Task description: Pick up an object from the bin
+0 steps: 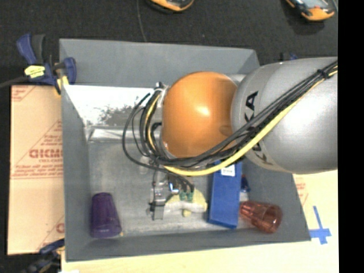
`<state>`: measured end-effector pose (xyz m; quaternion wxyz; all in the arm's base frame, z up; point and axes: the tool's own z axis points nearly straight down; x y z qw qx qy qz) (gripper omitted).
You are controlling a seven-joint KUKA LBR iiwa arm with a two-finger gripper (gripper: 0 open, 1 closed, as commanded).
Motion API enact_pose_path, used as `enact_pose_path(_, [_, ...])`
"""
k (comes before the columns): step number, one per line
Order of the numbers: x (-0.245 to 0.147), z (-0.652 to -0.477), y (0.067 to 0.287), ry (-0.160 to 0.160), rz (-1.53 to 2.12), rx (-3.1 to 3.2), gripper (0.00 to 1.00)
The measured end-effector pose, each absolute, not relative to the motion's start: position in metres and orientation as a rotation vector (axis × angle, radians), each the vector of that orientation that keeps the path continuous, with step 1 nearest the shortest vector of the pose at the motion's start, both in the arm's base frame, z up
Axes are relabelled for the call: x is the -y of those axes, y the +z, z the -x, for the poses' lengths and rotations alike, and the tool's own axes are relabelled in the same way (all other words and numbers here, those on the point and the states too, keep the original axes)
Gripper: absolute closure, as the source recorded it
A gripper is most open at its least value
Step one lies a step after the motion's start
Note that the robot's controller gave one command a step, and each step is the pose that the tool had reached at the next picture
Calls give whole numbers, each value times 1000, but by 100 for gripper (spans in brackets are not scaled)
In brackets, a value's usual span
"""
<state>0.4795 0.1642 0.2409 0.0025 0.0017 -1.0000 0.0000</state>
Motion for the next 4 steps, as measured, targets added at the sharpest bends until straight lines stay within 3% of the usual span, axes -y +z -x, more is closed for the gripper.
enact_pose_path(1, [-163,-481,244,-2,0,3143,0])
enact_pose_path(2, [-120,-514,183,-6,118,3147,0])
enact_pose_path(3, [-97,-511,133,-9,37,3154,0])
enact_pose_path(4, [-31,-515,95,-8,152,3150,0])
